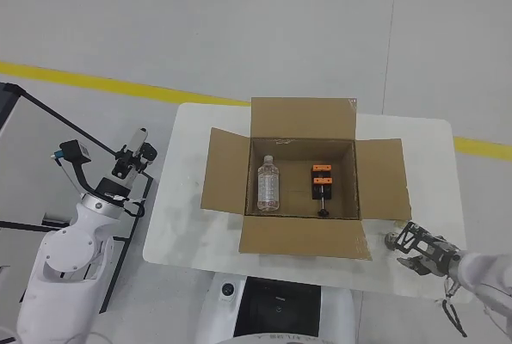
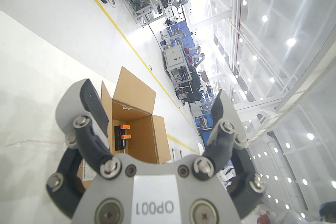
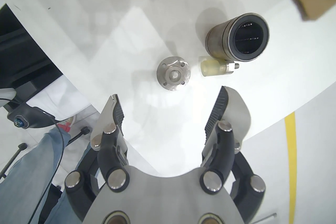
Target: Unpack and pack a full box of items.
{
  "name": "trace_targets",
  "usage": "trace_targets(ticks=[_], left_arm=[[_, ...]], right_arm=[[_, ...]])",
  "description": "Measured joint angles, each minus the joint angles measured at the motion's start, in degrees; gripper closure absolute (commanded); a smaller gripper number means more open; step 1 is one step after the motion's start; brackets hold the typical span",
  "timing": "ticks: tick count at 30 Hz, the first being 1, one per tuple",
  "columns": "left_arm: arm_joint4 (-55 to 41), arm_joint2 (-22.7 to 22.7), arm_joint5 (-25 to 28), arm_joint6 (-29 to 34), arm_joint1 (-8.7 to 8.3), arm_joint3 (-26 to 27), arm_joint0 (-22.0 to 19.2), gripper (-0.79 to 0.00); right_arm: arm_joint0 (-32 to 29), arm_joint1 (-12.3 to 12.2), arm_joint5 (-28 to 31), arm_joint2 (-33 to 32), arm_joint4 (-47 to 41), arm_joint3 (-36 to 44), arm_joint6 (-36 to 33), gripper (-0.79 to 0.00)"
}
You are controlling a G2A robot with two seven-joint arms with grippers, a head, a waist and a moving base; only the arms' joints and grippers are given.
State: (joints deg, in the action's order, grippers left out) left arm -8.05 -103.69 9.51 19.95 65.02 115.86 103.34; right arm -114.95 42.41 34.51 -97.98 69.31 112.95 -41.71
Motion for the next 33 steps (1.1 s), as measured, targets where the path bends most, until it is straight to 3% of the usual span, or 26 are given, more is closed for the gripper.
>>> trace_targets(ticks=[10, 23, 33], left_arm=[[0.0, 0.0, 0.0, 0.0, 0.0, 0.0, 0.0, -0.785], [0.0, 0.0, 0.0, 0.0, 0.0, 0.0, 0.0, -0.785], [0.0, 0.0, 0.0, 0.0, 0.0, 0.0, 0.0, -0.785]], right_arm=[[-2.5, 0.5, -8.7, -0.6, 1.0, 11.5, -12.7, -0.28], [11.3, 1.3, -9.0, 8.7, 0.3, -3.5, -11.6, -0.262], [17.8, 2.7, -12.9, 17.3, 1.3, -8.3, -14.7, -0.24]])
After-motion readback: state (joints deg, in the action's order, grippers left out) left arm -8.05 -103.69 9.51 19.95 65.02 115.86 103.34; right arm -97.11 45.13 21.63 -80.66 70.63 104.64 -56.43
